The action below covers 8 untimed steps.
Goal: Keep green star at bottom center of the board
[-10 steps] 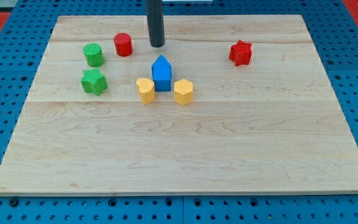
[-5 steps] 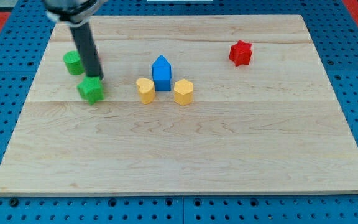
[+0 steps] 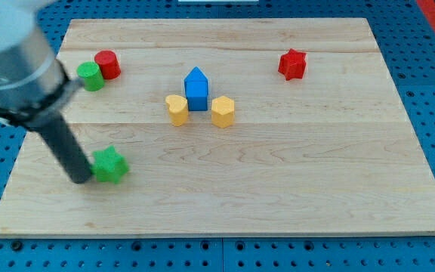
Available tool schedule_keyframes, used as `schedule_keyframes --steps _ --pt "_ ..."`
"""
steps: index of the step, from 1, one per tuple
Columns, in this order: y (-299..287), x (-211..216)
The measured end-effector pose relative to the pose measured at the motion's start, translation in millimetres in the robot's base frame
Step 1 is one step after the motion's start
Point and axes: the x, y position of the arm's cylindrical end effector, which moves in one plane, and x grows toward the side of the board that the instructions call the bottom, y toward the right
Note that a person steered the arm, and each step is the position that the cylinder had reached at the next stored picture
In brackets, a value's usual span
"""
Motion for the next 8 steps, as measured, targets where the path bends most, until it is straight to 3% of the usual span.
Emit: schedule_keyframes --steps 1,2,3,5,6,7,8 --pt "68.2 5.7" --pt "7.0 -7.0" --pt "-9.5 -20.0" --pt "94.5 -36.3" --pt "105.3 -32.4" --pt "120.1 -68.8" --pt "156.7 -63.2"
